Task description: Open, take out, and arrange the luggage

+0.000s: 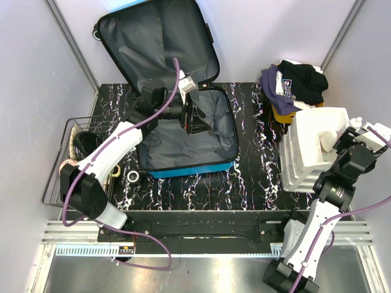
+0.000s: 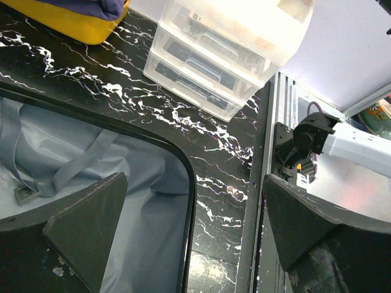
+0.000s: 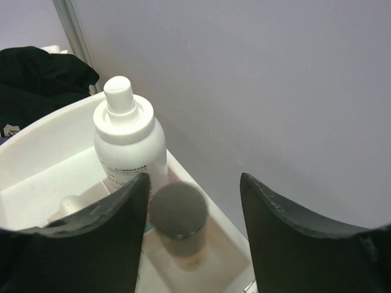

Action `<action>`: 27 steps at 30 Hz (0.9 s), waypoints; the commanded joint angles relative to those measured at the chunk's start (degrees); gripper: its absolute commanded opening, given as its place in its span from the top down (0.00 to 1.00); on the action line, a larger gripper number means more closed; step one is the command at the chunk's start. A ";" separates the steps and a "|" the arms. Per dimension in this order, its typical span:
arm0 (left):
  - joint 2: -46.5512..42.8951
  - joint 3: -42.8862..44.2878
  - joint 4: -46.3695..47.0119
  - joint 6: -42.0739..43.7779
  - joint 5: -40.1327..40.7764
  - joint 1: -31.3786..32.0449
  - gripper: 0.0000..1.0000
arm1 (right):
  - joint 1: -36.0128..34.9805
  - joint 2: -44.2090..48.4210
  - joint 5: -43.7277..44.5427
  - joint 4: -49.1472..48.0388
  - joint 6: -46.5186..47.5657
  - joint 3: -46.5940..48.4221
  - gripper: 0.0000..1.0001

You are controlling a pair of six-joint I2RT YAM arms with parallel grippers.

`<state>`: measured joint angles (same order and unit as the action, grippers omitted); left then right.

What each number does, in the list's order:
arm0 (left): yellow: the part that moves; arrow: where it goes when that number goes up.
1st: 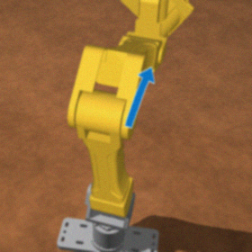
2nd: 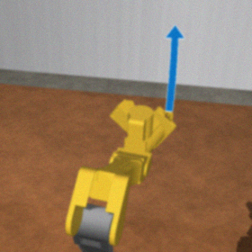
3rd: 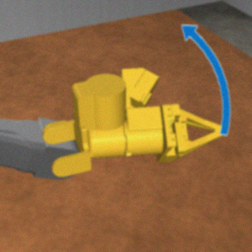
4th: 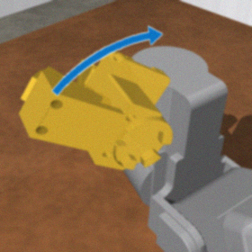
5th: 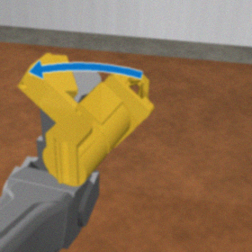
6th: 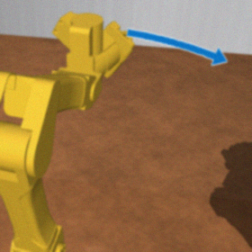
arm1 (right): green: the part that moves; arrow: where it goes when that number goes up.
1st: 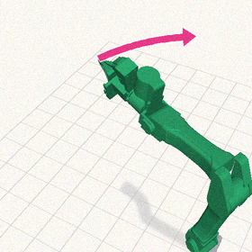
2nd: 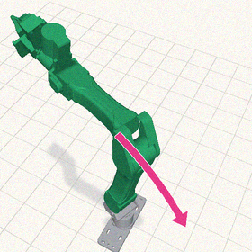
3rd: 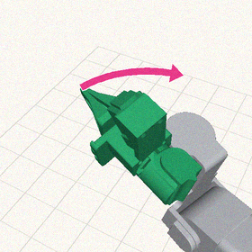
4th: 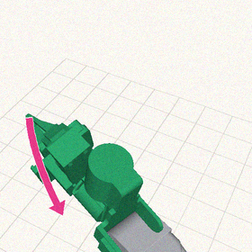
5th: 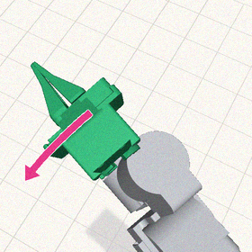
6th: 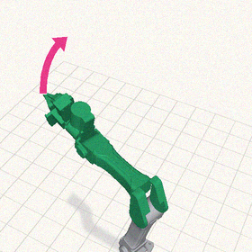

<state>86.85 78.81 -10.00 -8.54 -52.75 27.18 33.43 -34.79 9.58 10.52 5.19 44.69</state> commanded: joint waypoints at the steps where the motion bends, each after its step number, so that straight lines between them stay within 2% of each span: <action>1: 0.51 2.41 3.49 -2.01 -1.74 -1.42 0.01 | 0.14 1.65 -2.02 -0.16 0.61 4.00 0.30; 7: 0.51 1.88 3.58 -2.54 -2.44 -2.22 0.01 | 0.14 3.41 -6.24 7.22 0.00 9.62 0.26; 11: -0.10 1.26 3.41 -3.24 -2.53 -2.57 0.01 | 0.14 4.46 -13.69 13.45 1.04 13.58 0.22; 17: -0.19 0.56 1.83 -9.12 -2.53 -5.46 0.01 | 0.14 3.16 -21.69 22.93 2.81 21.48 0.09; 19: -0.28 0.30 -0.28 -9.74 -3.06 -7.04 0.01 | 0.14 1.22 -24.34 25.85 2.72 25.70 0.09; 22: -1.06 -0.32 -3.79 -9.83 -3.32 -9.24 0.01 | 0.14 -4.22 -29.52 30.95 1.67 30.45 0.01; 25: -2.56 -1.20 -7.39 -9.05 -2.71 -11.70 0.01 | 0.23 -9.59 -35.24 32.19 -0.26 33.79 0.00; 26: -2.65 -0.76 -9.32 -6.52 -2.45 -12.32 0.01 | 0.14 -11.77 -37.77 31.49 -0.88 34.32 0.00; 27: -1.78 2.03 -17.34 -4.15 -1.57 -13.54 0.01 | 0.06 -12.67 -38.67 30.79 -1.49 34.94 0.00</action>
<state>87.29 77.97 -15.57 -16.71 -54.24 16.34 33.43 -41.41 -19.55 38.74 6.13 76.84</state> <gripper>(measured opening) 0.988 0.993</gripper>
